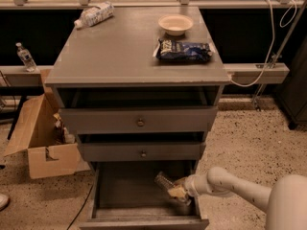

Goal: Place water bottle into bottom drawer

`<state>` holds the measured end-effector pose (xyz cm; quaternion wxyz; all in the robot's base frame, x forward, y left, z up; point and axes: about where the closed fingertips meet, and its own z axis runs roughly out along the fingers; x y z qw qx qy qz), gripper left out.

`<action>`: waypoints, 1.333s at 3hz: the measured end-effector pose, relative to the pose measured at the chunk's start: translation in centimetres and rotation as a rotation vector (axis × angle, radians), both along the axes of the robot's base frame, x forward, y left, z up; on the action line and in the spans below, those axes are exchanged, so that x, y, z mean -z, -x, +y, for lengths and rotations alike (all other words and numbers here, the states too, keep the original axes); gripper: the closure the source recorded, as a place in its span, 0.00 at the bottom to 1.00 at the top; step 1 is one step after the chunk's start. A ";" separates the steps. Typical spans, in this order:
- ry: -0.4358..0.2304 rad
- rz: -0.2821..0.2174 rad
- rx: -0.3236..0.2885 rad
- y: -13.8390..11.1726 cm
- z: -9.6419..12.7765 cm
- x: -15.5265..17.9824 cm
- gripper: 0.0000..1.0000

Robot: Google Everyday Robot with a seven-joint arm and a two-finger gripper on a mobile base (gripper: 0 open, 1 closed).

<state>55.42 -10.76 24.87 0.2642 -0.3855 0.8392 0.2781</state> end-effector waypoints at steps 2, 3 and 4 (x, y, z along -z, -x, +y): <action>-0.023 0.026 0.083 -1.0 -0.3 2.9 0.60; -0.026 0.032 0.095 -1.2 -0.2 3.4 0.37; -0.026 0.028 0.091 -1.4 0.1 3.0 0.06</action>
Offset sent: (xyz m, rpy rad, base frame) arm 0.0164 -0.0097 -0.0416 0.0344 0.0368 -0.1294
